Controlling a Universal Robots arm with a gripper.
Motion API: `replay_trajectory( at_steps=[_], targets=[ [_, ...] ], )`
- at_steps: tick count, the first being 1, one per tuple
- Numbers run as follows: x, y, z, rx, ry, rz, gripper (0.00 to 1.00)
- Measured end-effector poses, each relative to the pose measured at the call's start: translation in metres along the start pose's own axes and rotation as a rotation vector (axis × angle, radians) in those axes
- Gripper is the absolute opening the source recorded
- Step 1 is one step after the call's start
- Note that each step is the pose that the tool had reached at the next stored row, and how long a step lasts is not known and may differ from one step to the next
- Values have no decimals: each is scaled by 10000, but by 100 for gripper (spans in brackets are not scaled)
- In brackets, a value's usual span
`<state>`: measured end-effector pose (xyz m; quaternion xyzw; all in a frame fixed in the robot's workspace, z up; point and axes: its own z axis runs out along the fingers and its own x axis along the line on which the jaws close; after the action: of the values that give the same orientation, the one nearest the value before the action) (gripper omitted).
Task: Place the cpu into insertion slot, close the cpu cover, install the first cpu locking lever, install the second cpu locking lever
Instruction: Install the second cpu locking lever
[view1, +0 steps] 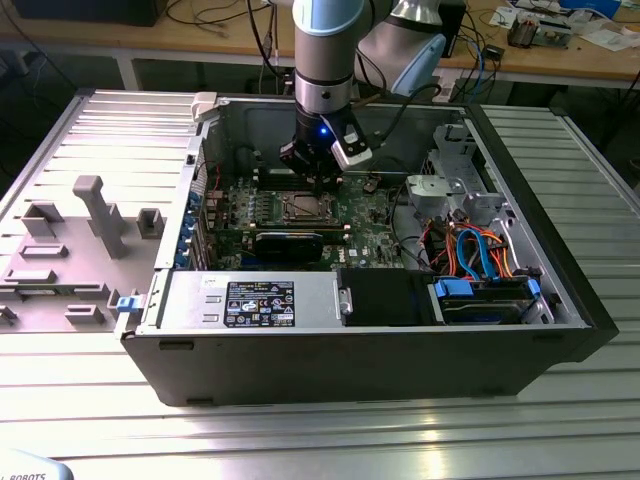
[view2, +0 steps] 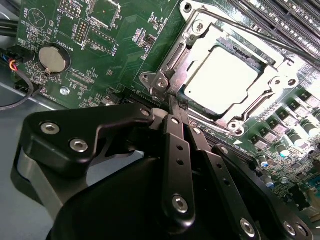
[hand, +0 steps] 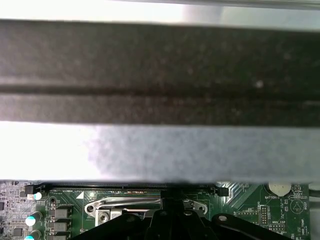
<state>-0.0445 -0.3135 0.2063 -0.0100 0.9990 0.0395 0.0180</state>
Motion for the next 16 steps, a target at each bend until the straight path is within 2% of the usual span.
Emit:
replay_trajectory(
  at_steps=[6,10,16],
  targets=[
    [1,-35,-7,-2,0,1,11],
    [-2,-31,-85,-4,1,0,11],
    [-2,-71,-89,-5,0,-1,11]
  ],
)
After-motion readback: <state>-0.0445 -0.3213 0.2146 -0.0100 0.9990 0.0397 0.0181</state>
